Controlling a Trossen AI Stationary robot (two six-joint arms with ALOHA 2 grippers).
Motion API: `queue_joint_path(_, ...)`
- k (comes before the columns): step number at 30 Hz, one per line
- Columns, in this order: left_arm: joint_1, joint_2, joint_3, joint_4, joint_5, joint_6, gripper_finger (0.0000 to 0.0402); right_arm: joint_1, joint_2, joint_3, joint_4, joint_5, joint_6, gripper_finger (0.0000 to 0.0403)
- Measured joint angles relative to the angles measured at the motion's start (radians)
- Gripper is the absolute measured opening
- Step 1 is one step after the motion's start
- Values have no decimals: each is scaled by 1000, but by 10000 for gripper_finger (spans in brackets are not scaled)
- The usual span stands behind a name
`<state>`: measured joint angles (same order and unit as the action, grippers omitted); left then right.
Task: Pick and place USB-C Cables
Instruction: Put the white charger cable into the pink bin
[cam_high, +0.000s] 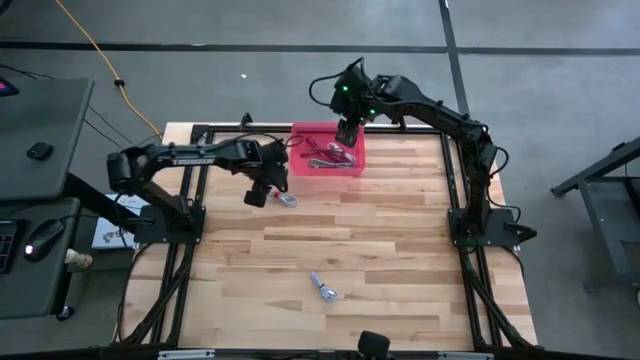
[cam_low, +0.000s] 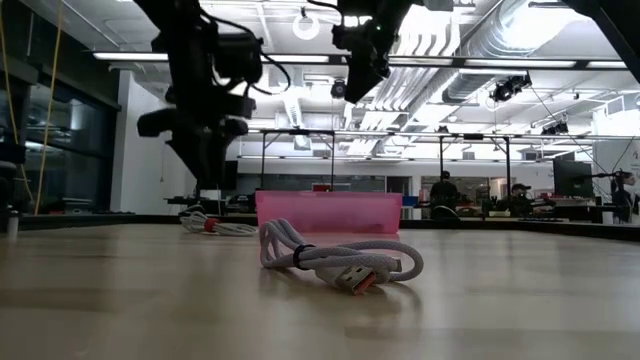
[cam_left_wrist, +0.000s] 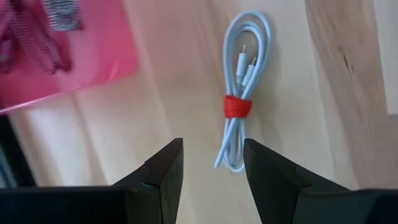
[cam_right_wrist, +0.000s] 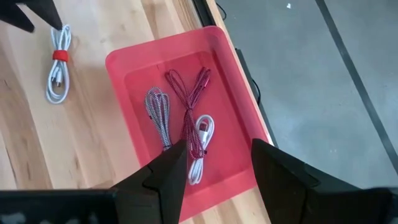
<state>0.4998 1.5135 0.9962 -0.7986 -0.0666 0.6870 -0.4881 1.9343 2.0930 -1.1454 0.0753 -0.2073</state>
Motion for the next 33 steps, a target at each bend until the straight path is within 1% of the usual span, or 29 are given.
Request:
queue_joint_path(8,-37,112,0,38,4,31,149,0,0,0,0,0,-2,170)
queue_joint_path(27,-50,252,1,109,-20,49,148,0,0,0,1,0,0,170)
queue_joint_path(30,-50,273,5,106,-20,47,134,0,0,0,1,0,0,170)
queue_joint_path(33,-51,282,6,101,-18,41,104,0,0,0,1,0,0,170)
